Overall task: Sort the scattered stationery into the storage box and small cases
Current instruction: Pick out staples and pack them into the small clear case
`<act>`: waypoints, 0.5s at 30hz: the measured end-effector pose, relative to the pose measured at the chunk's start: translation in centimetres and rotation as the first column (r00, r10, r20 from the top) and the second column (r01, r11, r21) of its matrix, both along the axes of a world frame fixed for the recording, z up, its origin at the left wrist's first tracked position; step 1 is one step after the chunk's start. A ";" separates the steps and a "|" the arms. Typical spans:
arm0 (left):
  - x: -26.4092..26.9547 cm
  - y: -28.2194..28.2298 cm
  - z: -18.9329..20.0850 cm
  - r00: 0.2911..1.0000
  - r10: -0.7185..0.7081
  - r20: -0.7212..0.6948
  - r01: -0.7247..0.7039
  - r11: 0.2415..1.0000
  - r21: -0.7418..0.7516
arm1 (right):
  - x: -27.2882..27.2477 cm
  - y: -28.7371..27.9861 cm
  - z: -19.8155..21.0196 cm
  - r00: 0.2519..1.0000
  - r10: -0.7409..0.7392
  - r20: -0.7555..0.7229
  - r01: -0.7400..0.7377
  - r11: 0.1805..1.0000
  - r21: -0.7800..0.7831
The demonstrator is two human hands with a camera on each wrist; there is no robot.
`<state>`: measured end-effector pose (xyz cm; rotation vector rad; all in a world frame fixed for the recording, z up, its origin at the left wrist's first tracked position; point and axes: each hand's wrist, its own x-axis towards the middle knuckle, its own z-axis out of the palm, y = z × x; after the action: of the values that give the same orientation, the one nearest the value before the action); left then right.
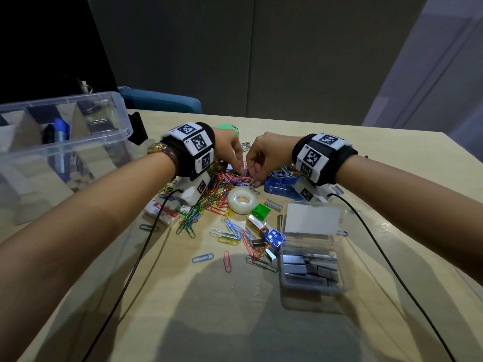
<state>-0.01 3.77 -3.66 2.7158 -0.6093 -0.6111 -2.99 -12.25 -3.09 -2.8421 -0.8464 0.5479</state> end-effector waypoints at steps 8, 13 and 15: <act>0.0 -0.4 -0.1 1.000 0.022 -0.012 -0.023 1.000 -0.019 | -1.0 -2.1 2.1 0.994 -0.076 0.073 0.073 0.996 0.049; -0.2 -1.7 -0.6 0.996 0.079 0.039 -0.081 0.996 0.039 | -1.7 -5.0 3.3 0.982 -0.156 0.101 0.142 0.980 0.137; -0.3 -2.2 -0.5 0.996 0.076 0.037 -0.078 0.996 0.050 | -2.0 -6.0 3.8 0.970 -0.224 0.095 0.197 0.952 0.234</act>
<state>-0.34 1.59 -4.15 2.7890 -0.5007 -0.5691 -5.02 -18.25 0.71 -2.7310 -0.5679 0.2383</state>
